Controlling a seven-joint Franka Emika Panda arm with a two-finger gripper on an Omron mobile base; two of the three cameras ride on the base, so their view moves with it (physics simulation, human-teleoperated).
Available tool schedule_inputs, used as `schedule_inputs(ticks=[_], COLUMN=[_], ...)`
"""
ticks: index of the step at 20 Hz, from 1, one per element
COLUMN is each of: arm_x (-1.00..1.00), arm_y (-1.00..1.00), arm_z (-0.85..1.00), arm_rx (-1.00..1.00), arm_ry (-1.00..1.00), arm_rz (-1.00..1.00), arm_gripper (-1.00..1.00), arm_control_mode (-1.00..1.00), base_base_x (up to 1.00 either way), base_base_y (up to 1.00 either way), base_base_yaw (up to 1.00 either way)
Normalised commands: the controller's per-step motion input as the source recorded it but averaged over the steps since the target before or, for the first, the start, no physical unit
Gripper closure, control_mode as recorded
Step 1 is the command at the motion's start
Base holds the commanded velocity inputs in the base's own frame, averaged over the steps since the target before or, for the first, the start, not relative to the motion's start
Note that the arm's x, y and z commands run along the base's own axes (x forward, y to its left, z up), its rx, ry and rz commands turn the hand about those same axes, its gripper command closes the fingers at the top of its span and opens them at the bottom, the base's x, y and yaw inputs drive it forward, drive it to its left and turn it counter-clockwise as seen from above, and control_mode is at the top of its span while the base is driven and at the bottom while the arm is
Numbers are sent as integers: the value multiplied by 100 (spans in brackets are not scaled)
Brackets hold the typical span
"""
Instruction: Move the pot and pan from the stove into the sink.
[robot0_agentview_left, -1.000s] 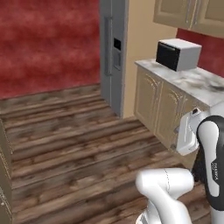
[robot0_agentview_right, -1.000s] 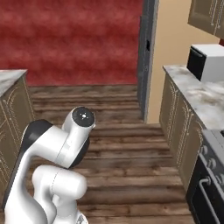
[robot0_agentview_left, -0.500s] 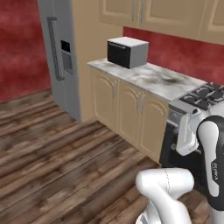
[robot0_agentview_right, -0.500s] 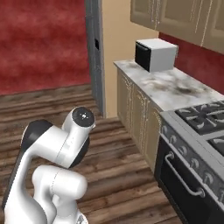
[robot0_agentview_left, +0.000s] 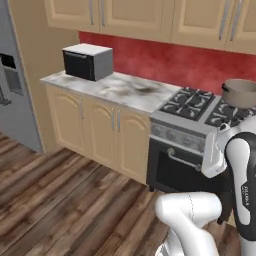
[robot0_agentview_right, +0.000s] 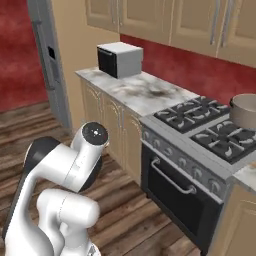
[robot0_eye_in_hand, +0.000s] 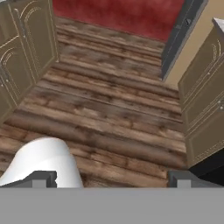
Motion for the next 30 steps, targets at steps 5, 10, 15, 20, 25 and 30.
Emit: schedule_inputs(ticks=[5, 10, 15, 20, 25, 30], arm_x=[0, 0, 0, 0, 0, 0], arm_y=[0, 0, 0, 0, 0, 0], arm_z=[0, 0, 0, 0, 0, 0], arm_rx=[0, 0, 0, 0, 0, 0], arm_ry=[0, 0, 0, 0, 0, 0], arm_rz=[0, 0, 0, 0, 0, 0], arm_gripper=[-100, -100, -100, -100, -100, -100], arm_control_mode=[100, 100, 100, 100, 100, 100], base_base_x=[1, 2, 3, 3, 4, 2], base_base_y=[-3, -7, -11, -14, -16, -17], base_base_yaw=[-50, -50, -50, -49, -49, -46])
